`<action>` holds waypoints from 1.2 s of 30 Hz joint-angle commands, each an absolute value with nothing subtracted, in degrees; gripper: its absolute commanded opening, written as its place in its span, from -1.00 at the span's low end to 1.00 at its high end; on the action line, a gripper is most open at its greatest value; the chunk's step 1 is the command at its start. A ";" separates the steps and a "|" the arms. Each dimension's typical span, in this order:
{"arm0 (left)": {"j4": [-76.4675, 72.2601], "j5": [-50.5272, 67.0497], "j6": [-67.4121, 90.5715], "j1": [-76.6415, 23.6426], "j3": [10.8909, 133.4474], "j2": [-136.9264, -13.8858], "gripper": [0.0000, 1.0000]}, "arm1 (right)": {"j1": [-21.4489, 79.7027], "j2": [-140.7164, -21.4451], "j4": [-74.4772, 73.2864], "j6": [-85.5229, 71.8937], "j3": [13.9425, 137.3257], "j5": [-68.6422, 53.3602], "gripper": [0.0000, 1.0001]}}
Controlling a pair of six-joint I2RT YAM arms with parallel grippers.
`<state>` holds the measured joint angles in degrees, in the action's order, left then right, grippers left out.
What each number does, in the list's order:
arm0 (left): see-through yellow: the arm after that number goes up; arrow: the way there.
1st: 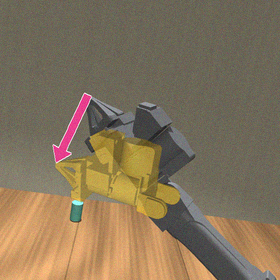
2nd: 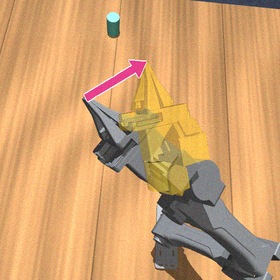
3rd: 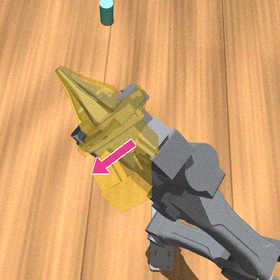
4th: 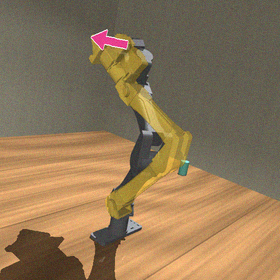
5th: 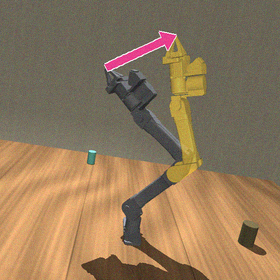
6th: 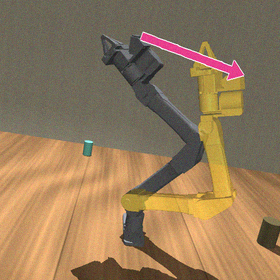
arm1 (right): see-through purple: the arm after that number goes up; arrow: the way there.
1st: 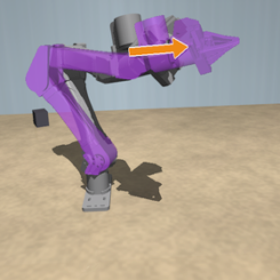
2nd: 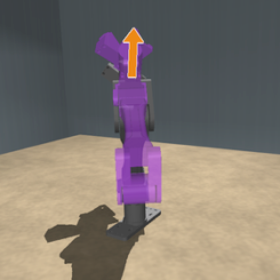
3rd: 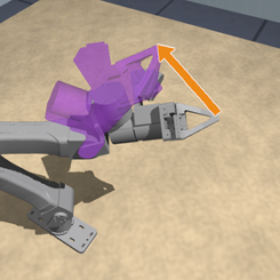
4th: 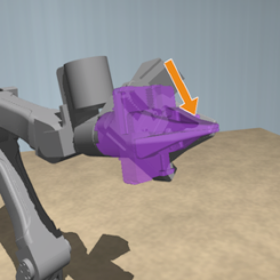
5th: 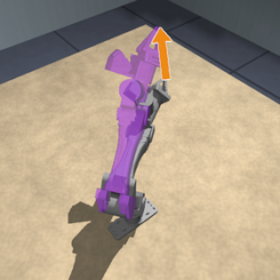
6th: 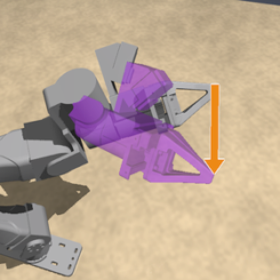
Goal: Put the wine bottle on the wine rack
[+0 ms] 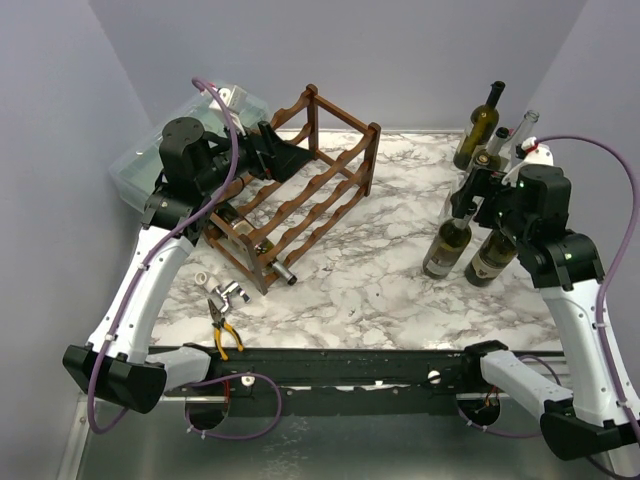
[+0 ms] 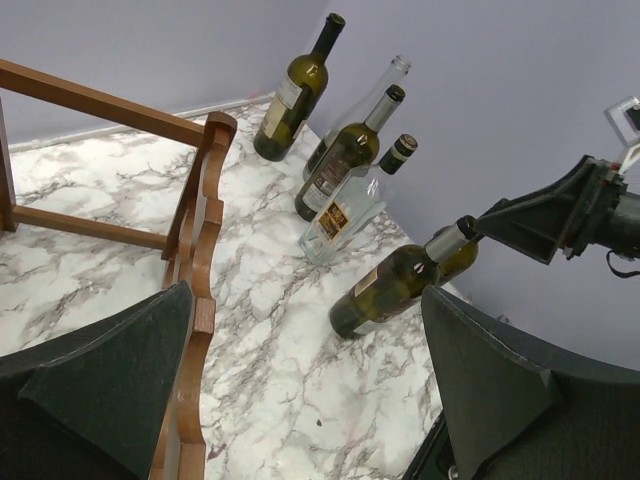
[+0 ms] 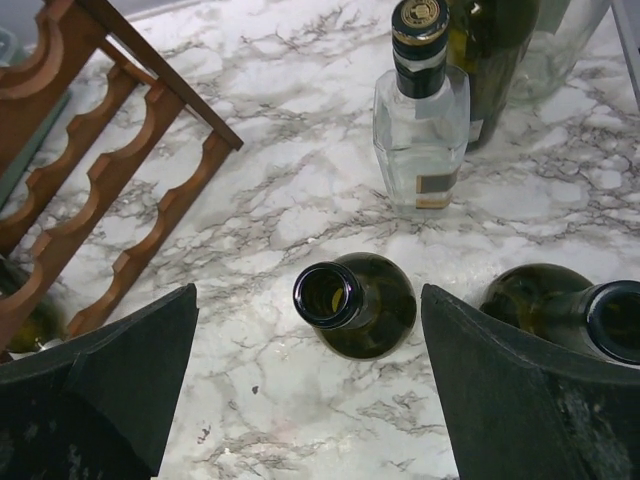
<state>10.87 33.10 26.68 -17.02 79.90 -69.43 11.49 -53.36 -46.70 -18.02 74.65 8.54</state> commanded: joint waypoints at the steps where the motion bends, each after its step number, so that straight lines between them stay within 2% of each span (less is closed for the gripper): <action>1: 11.07 34.85 25.67 -17.22 78.71 -68.48 0.97 | 11.68 -54.34 -47.81 -19.17 72.62 11.15 0.80; 3: 11.16 34.58 25.58 -17.23 78.34 -68.30 0.97 | 11.68 -54.59 -46.71 -19.11 71.26 9.81 0.65; 7: 11.68 34.58 25.49 -17.25 78.43 -68.50 0.97 | 11.67 -55.30 -44.85 -20.17 68.05 8.36 0.59; 13: 12.13 34.07 25.14 -17.21 78.05 -68.58 0.97 | 11.68 -56.25 -43.99 -20.48 65.40 11.93 0.32; 25: 12.15 34.36 25.31 -17.25 77.77 -69.51 0.97 | 11.68 -55.55 -41.56 -20.10 61.12 11.44 0.17; 28: 12.17 34.54 25.31 -17.40 77.78 -69.71 0.97 | 11.67 -55.22 -40.61 -19.77 60.42 10.78 -0.02; 34: 12.44 34.54 25.40 -18.23 78.01 -71.13 0.97 | 11.64 -54.16 -38.70 -20.09 59.77 7.43 -0.12; 36: 12.55 34.55 25.25 -18.67 78.17 -71.59 0.97 | 11.68 -53.66 -38.05 -20.15 59.73 5.27 -0.29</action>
<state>12.53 33.21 25.87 -17.78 78.17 -70.37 11.57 -55.05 -40.97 -19.27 60.42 10.66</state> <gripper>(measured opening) 0.986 0.428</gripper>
